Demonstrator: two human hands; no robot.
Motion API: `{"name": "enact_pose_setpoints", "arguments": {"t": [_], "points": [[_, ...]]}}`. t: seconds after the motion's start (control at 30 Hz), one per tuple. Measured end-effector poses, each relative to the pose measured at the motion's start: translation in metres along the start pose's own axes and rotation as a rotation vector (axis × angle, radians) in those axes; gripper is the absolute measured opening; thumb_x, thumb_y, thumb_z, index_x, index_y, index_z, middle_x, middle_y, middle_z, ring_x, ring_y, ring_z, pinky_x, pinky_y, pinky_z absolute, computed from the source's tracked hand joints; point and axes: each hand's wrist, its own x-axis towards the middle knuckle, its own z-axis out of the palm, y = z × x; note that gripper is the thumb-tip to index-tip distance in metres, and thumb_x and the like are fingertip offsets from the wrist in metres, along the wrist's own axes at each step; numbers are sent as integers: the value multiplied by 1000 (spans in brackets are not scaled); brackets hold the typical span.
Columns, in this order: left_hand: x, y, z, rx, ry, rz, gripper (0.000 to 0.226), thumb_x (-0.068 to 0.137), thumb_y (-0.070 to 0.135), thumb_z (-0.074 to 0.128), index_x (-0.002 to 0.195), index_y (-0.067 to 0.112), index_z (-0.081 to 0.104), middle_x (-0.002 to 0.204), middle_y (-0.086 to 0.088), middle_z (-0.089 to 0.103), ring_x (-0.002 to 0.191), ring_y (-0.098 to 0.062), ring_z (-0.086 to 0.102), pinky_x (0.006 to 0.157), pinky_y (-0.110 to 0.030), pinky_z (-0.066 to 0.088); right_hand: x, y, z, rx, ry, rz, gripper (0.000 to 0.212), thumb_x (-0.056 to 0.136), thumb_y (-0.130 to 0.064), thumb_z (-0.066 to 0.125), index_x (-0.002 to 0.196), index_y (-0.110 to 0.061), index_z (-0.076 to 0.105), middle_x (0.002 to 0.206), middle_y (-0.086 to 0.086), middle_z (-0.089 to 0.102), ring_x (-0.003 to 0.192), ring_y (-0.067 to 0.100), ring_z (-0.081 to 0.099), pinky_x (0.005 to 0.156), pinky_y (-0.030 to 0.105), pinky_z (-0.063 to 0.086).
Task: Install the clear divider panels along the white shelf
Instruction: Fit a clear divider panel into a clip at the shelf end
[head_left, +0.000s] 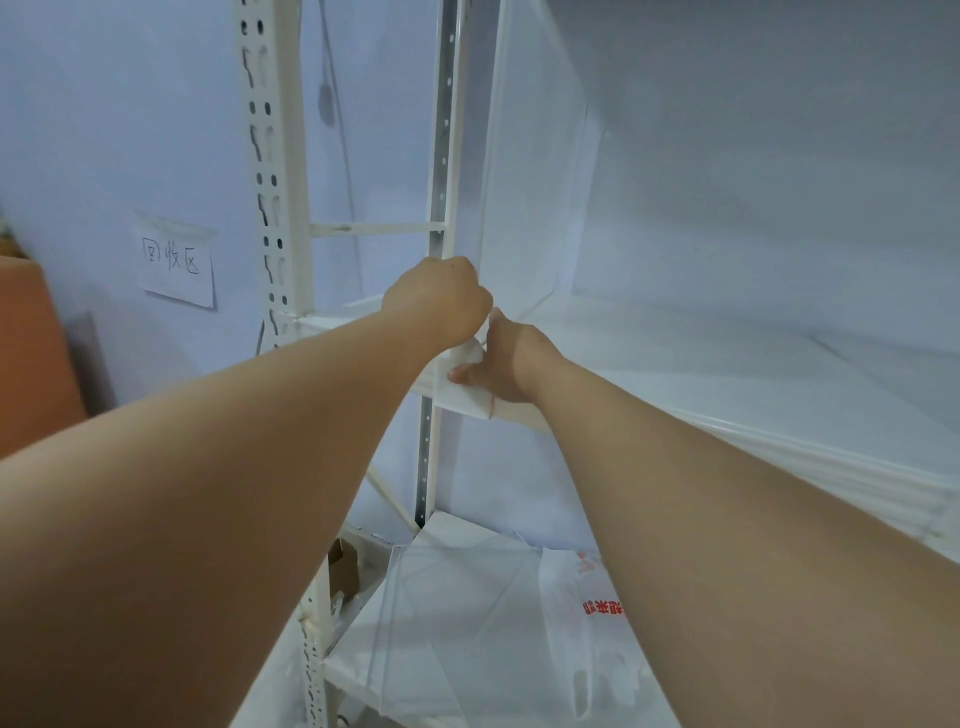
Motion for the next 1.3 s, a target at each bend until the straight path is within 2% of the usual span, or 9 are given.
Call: {"name": "enact_pose_setpoints", "arguments": {"t": [0.1,0.2,0.33,0.6,0.8,0.93,1.07,1.17,1.3], "points": [[-1,2,-3,14,-27,-1,20,94,22,39,79,9,41,67,-3,40,56,-17,39,48,-27,28,-1,0,0,43,-10,-4,106,89,-43,59,148,-10,-22,137,12,53,126,31,49,102,38,41],[-2,3,-5,23,-60,-13,23,94,23,43,77,8,42,68,-4,40,56,-16,38,47,-27,27,0,1,2,16,1,-19,103,90,-43,57,148,-10,-22,134,11,55,125,31,50,101,38,41],[-4,5,-7,20,-77,-23,35,94,25,45,63,13,36,67,-4,42,54,-17,39,46,-27,27,3,-1,5,-32,0,-20,99,91,-45,54,150,-9,-17,135,12,54,126,32,49,102,39,38],[-4,6,-3,-17,-68,-44,33,92,21,48,62,14,37,67,-4,42,75,-27,48,53,-29,32,-1,-3,10,-72,24,-19,82,95,-42,48,151,-4,2,134,14,53,126,31,48,106,39,34],[-18,7,5,-7,-64,-107,30,93,14,43,64,9,38,68,-5,43,76,-27,48,67,-33,36,-27,-6,29,-203,272,-66,31,95,-15,45,124,-3,45,124,11,56,119,27,50,106,32,29],[-35,12,7,33,-73,-135,11,93,14,43,84,10,48,86,-7,49,82,-27,50,72,-34,40,-50,-3,13,-219,147,-67,36,91,-5,42,127,-3,43,129,12,51,122,27,47,102,31,34],[-54,22,2,78,-96,-109,7,92,13,44,87,11,49,89,-7,50,83,-27,50,75,-34,40,-77,3,-6,-267,29,-42,40,91,-6,45,130,-8,43,129,10,50,119,28,50,88,34,42],[-63,35,-7,28,-88,-85,6,92,13,42,89,11,47,89,-8,49,83,-27,50,72,-33,39,-95,6,-22,-302,54,-20,39,89,-5,44,128,-12,48,123,9,55,112,29,55,76,31,38],[-72,62,-16,-143,-146,-15,16,87,2,40,88,5,55,88,-13,57,78,-29,51,66,-30,40,-128,17,-49,-316,128,4,37,87,-1,44,120,-13,55,118,9,57,108,29,56,74,30,39]]}}
